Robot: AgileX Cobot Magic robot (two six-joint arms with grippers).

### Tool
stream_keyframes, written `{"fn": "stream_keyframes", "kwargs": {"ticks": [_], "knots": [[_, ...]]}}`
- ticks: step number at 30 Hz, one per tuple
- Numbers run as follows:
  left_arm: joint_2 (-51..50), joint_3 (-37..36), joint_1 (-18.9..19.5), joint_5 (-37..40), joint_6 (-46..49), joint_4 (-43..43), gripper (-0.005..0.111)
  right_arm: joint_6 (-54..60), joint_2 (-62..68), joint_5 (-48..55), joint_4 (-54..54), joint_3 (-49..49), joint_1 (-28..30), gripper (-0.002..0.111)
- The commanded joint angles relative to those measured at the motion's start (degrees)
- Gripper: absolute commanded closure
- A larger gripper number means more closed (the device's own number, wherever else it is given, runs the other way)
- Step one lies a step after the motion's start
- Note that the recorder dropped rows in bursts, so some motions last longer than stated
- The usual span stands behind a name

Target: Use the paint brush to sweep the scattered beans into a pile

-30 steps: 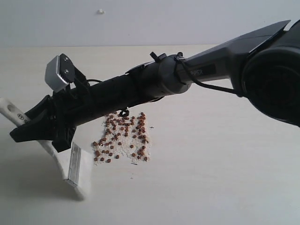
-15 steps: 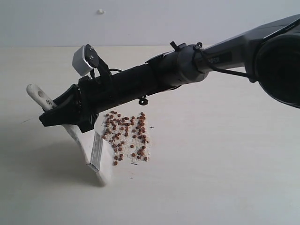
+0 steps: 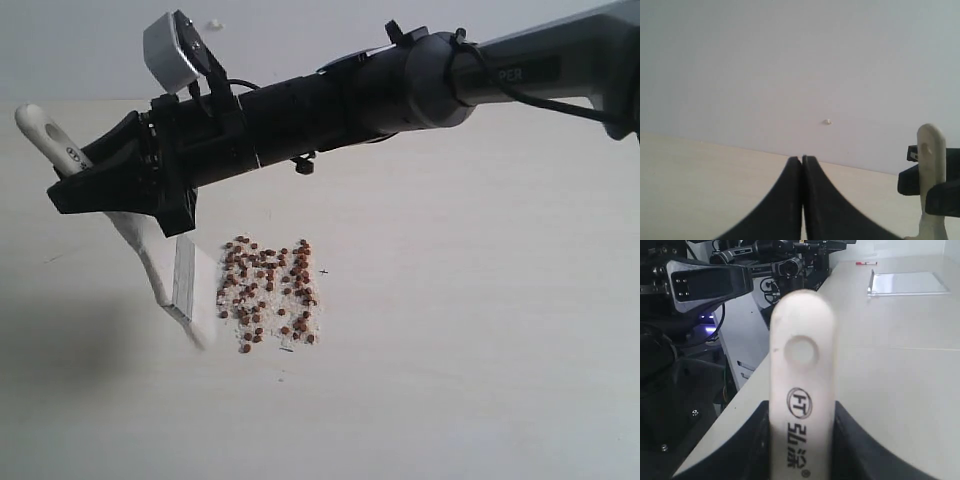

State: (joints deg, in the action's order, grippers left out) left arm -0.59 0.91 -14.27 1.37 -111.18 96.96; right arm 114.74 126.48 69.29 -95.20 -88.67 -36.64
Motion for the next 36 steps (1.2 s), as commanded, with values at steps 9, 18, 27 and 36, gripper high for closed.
{"fn": "stream_keyframes", "kwargs": {"ticks": [9, 18, 27, 36], "knots": [[-0.1, -0.2, -0.3, 0.1, 0.0, 0.0, 0.107, 5.9, 3.0, -3.2, -4.7, -1.5, 0.3, 0.108], [-0.1, -0.2, -0.3, 0.1, 0.0, 0.0, 0.107, 5.9, 5.5, 0.6, -4.7, -7.1, 0.3, 0.108], [-0.1, -0.2, -0.3, 0.1, 0.0, 0.0, 0.107, 5.9, 7.9, -0.6, -4.7, -7.2, 0.3, 0.108], [-0.1, -0.2, -0.3, 0.1, 0.0, 0.0, 0.107, 5.9, 9.5, -7.4, -4.7, -7.2, 0.3, 0.108]]}}
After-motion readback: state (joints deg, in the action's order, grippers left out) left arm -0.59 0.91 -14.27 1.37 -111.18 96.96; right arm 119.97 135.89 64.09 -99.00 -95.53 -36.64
